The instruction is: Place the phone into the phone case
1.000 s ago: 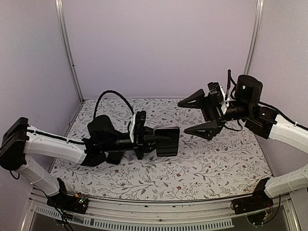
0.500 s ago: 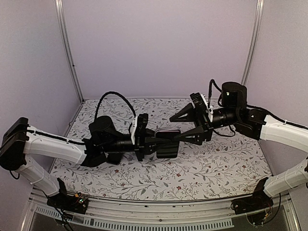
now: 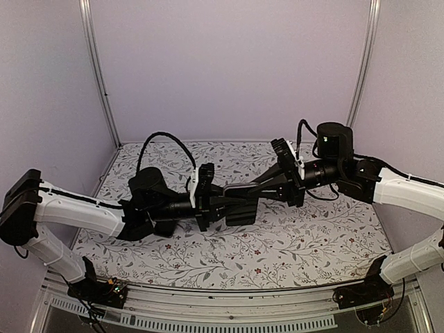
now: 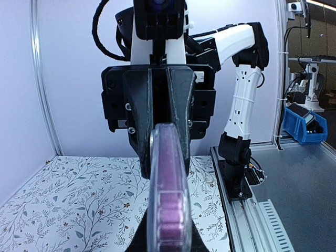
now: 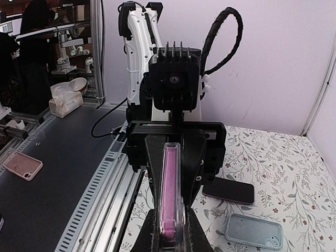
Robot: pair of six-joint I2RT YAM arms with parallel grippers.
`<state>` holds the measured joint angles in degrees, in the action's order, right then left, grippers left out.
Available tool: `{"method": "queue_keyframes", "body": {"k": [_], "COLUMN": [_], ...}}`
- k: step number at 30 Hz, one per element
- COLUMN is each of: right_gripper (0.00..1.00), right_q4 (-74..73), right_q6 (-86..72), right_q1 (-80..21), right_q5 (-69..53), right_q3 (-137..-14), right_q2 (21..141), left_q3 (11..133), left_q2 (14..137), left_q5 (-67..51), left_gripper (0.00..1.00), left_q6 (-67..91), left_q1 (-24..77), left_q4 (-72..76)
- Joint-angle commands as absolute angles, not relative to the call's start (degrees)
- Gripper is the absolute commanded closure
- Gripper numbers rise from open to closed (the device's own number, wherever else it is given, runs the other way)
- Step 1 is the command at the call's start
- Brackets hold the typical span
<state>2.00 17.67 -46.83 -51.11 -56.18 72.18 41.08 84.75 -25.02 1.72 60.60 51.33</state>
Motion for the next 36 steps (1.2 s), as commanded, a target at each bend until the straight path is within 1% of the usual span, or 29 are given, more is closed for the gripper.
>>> {"method": "queue_keyframes", "body": {"k": [1, 2, 3, 4, 5, 9, 10, 12, 13, 14, 15, 17, 18, 19, 20, 21, 22, 23, 24, 25, 26, 28, 32, 36], "right_gripper": [0.98, 0.69, 0.33, 0.05, 0.02, 0.01, 0.03, 0.13, 0.24, 0.33, 0.39, 0.50, 0.64, 0.87, 0.99, 1.00, 1.00, 0.96, 0.59, 0.16, 0.03, 0.01, 0.02, 0.19], "right_q4": [2.17, 2.43, 2.53, 2.86, 3.49, 5.74, 5.76, 5.64, 5.70, 5.71, 5.81, 5.74, 5.65, 5.51, 5.39, 5.36, 5.43, 5.51, 5.67, 5.74, 6.10, 7.54, 9.48, 9.88], "right_q6": [18.65, 18.64, 18.37, 17.98, 17.87, 17.18, 17.15, 16.94, 16.75, 16.48, 16.36, 16.11, 15.97, 15.98, 16.12, 16.21, 16.34, 16.42, 16.23, 15.37, 14.40, 14.16, 13.99, 13.67], "right_q1": [-46.98, -47.02, -47.01, -46.98, -47.02, -47.03, -47.00, -46.94, -46.91, -46.93, -46.94, -46.93, -46.94, -46.93, -46.93, -46.93, -46.93, -46.93, -46.93, -46.93, -46.96, -46.93, -46.93, -46.93], "right_q5": [-50.75, -49.46, -48.27, -47.23, -46.22, -45.38, -45.28, -45.57, -45.97, -46.57, -46.99, -47.43, -47.46, -47.46, -47.48, -47.79, -47.95, -47.64, -46.80, -45.58, -44.81, -45.51, -48.02, -50.02], "right_q3": [-55.86, -55.71, -55.41, -54.93, -54.22, -50.54, -49.93, -49.46, -49.46, -49.52, -49.56, -49.66, -49.66, -49.66, -49.59, -49.45, -49.36, -49.31, -49.31, -49.14, -48.76, -47.53, -46.87, -47.28], "right_q2": [71.53, 71.18, 70.88, 70.49, 70.09, 68.23, 68.34, 69.04, 69.64, 70.04, 70.38, 71.35, 71.73, 72.05, 72.27, 72.36, 72.35, 72.41, 72.42, 72.55, 72.65, 72.83, 74.11, 75.93], "left_q3": [43.09, 43.01, 42.94, 42.85, 42.81, 42.65, 42.63, 42.63, 42.63, 42.56, 42.48, 42.13, 41.96, 41.93, 41.92, 41.92, 42.00, 42.01, 42.01, 41.97, 41.93, 41.88, 42.01, 42.10], "left_q2": [83.60, 83.56, 83.42, 83.28, 83.17, 82.58, 82.46, 82.29, 82.28, 82.19, 82.11, 81.88, 81.77, 81.60, 81.48, 81.48, 81.46, 81.45, 81.41, 81.39, 81.27, 81.13, 80.90, 81.01], "left_q5": [-26.63, -26.51, -26.45, -26.33, -26.14, -26.18, -26.26, -26.36, -26.36, -26.32, -26.20, -25.90, -25.66, -25.50, -25.38, -25.17, -24.84, -24.52, -24.06, -23.67, -23.25, -22.95, -22.32, -21.80], "left_gripper": [1.00, 1.00, 1.00, 1.00, 1.00, 1.00, 1.00, 1.00, 1.00, 1.00, 1.00, 1.00, 1.00, 1.00, 1.00, 1.00, 1.00, 1.00, 1.00, 1.00, 1.00, 1.00, 1.00, 1.00], "left_q6": [2.55, 2.57, 2.61, 2.57, 2.53, 2.38, 2.53, 2.61, 2.63, 2.71, 2.79, 3.01, 3.20, 3.36, 3.48, 3.70, 3.88, 4.20, 4.52, 4.89, 5.41, 6.83, 8.54, 9.19], "left_q1": [61.61, 61.61, 61.61, 61.61, 61.61, 61.61, 61.61, 61.61, 61.61, 61.61, 61.61, 61.61, 61.61, 61.61, 61.68, 61.69, 61.70, 61.81, 61.79, 61.79, 61.79, 61.83, 61.90, 61.94], "left_q4": [55.96, 56.03, 56.18, 56.34, 56.42, 56.64, 56.85, 56.87, 56.87, 56.91, 57.01, 57.65, 58.15, 58.45, 58.64, 58.71, 58.78, 58.96, 59.23, 59.72, 60.25, 61.71, 63.55, 63.68]}}
